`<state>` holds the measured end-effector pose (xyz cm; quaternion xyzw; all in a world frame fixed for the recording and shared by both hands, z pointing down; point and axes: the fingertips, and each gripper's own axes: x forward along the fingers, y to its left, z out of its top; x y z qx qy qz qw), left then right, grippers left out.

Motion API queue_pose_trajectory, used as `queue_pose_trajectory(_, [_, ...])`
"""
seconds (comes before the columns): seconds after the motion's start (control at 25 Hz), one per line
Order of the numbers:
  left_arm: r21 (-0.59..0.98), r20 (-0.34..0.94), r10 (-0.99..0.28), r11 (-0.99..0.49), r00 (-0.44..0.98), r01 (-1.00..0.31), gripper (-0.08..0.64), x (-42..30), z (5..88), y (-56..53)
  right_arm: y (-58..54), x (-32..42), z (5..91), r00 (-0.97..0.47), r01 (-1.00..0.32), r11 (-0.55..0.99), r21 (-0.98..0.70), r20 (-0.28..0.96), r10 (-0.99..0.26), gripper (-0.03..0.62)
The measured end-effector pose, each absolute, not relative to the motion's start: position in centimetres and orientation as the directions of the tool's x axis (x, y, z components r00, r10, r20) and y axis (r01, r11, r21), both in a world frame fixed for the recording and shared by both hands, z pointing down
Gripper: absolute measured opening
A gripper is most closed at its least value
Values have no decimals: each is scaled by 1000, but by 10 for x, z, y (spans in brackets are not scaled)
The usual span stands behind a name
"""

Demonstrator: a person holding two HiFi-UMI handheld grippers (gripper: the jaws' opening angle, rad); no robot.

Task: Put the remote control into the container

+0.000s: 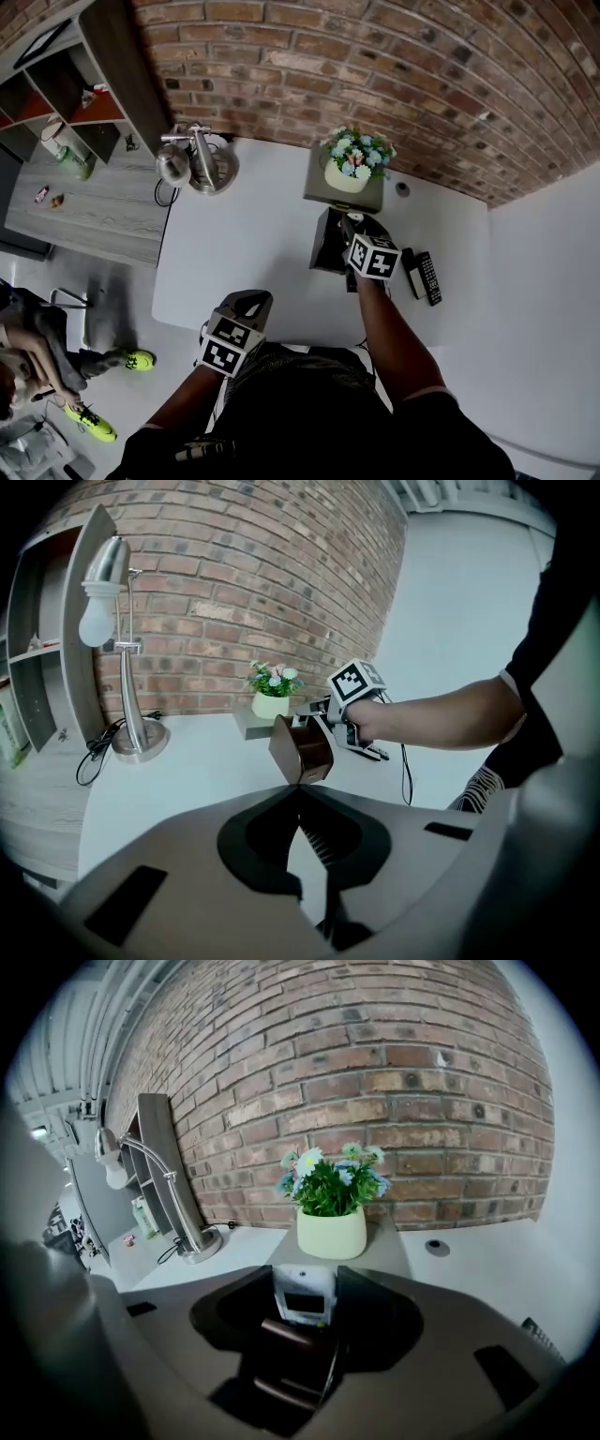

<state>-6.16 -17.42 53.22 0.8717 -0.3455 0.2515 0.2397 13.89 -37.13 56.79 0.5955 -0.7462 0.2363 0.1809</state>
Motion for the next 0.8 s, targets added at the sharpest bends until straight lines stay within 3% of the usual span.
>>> queue_pose_trajectory(0.28, [232,597,-436,-710,674,-665,-6,-43,531,-176,-344,141,523,-272,-962,241,-127,477,-836,219])
queue_pose_trajectory(0.48, [250,568,-396,-752,721,-610,-6,-16,527,-181,-278,134,518,-394,-915,295,-275,451,-801,218])
queue_pose_trajectory(0.52, [255,563,-385,-761,731,-597,-6,-9,525,-182,-262,133,520,-413,-904,295,-309,454,-790,195])
queue_pose_trajectory(0.6, [262,553,-362,-779,751,-569,-6,3,521,-182,-230,134,525,-437,-890,294,-350,467,-768,8])
queue_pose_trajectory(0.8, [252,546,-322,-818,774,-518,-6,40,519,-179,-175,147,533,-471,-880,340,-332,507,-722,8])
